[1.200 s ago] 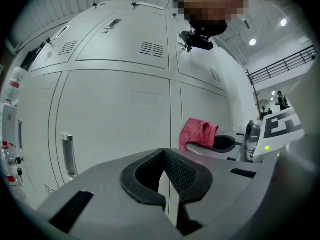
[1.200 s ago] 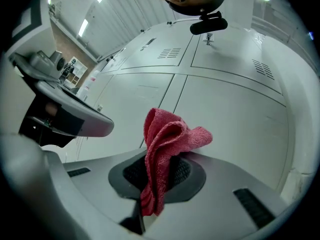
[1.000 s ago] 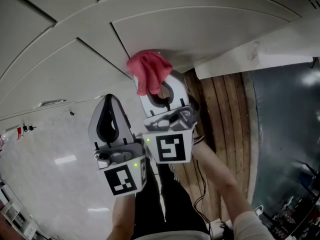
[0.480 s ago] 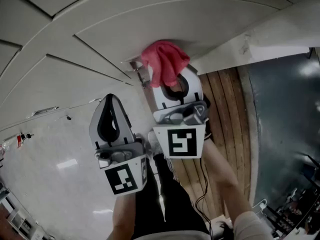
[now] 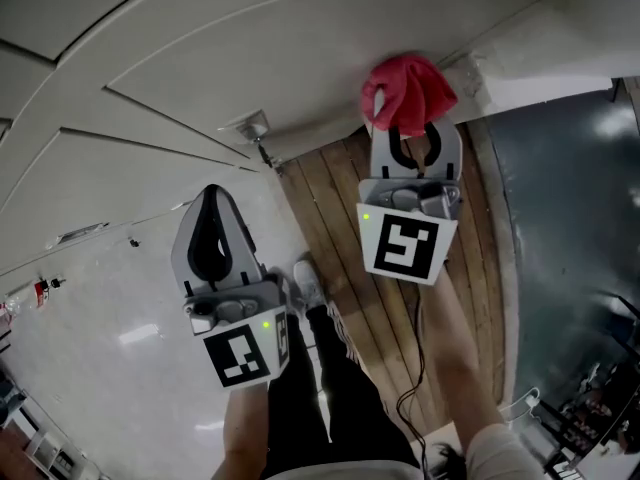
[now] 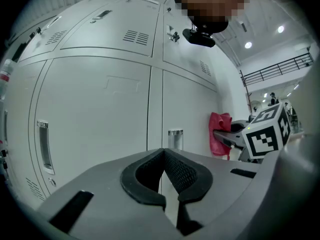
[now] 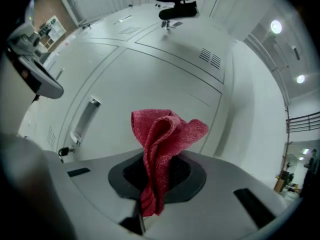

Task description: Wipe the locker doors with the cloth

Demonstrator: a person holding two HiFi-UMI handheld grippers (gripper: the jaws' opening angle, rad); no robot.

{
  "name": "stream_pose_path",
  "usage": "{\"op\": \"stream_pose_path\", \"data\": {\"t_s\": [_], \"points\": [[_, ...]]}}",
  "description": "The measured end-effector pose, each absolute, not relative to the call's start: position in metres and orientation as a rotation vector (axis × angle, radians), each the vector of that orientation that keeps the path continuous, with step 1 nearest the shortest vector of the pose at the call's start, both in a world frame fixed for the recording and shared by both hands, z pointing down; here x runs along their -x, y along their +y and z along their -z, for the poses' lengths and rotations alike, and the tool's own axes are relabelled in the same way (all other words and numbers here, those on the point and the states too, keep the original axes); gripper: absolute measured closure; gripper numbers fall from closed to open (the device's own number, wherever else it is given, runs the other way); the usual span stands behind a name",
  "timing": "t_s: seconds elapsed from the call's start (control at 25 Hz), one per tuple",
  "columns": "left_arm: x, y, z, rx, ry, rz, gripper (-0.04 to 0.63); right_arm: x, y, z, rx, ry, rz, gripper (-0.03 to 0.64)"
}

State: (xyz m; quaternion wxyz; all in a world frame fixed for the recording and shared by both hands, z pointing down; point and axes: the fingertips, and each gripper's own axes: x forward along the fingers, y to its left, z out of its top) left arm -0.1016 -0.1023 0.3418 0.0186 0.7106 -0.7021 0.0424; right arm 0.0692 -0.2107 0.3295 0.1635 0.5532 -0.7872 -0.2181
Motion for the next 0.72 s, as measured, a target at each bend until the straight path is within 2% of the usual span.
{"op": "stream_pose_path", "data": {"t_s": [0.2, 0.48, 0.72], "points": [[0.096, -0.104, -0.343, -2.207, -2.167, -0.136, 0.578, -0.101, -0.228, -0.327, -1.698, -2.069, 0.613, 0.577], [0.086, -0.11, -0.334, -2.254, -2.155, -0.122, 0.578, -0.141, -0.245, -0.332, -1.966, -1.935, 0.395, 0.577], [0.086, -0.108, -0.339, -2.257, -2.145, -0.141, 0.578, -0.143, -0.247, -0.333, -1.99, -1.89, 0.418, 0.578]]}}
